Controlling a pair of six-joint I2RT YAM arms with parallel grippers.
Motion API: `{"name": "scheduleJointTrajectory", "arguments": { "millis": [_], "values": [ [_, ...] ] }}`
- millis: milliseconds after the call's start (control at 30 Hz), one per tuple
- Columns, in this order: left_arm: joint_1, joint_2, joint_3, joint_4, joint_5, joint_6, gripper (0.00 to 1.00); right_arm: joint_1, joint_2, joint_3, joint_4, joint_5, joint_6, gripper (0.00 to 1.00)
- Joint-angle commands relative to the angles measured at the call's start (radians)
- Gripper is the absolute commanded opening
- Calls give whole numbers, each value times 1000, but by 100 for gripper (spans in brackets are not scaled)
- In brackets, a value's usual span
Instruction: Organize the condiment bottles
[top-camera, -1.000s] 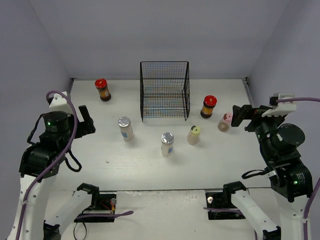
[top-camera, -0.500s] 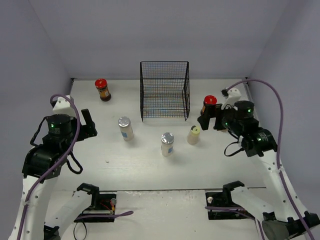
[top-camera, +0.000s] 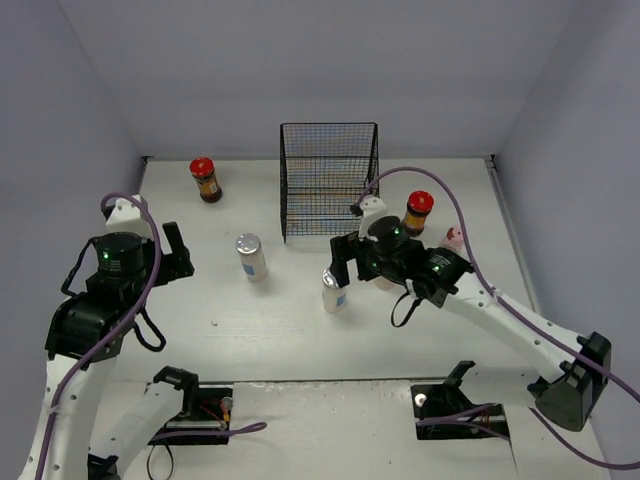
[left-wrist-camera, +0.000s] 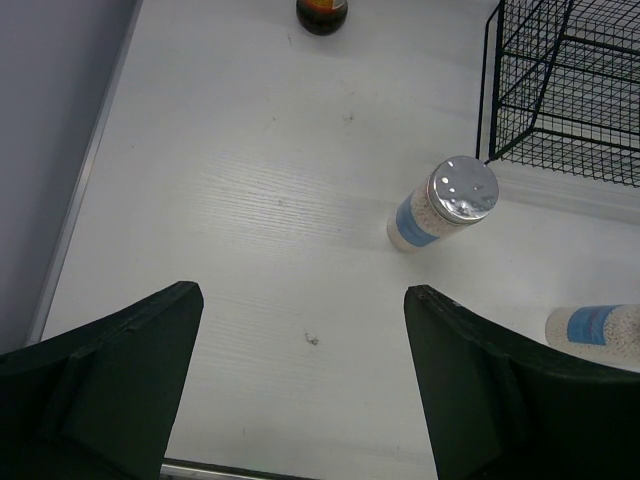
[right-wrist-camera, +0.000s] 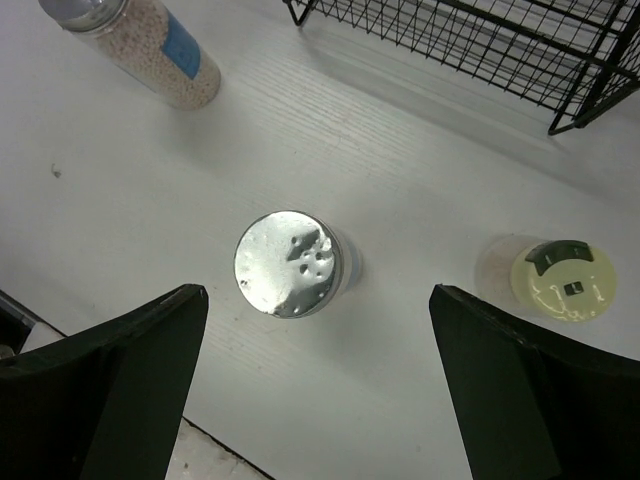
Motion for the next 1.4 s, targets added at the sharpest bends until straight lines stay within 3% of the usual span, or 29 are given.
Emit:
{"name": "scheduleJointTrajectory", "arguments": {
  "millis": [0,333,800,1100,1200,1233,1333,1367],
  "values": [
    [-5,-2,0,34,-15,-8,83,75,45,14,87,144,65,99],
    [-11,-4,-19,33,-7,-19,83,143,192,21,106,236,194,86],
    [-29,-21,-46,36,-18,-23,83,186,238,3,67,288,267,77],
    [-41,-24,-57,39,-21,-22,83,196,235,-8,30,329,286,62],
    [-48,-25,-57,39,-27,-19,83,196,229,-9,24,338,281,39],
    [-49,-27,-57,39,-29,-17,83,196,227,-5,21,345,274,23],
    [-52,-27,-52,39,-29,-17,83,196,215,50,0,358,229,0],
    [-54,-27,-52,41,-29,-17,83,196,210,73,-2,355,205,0]
  ]
}}
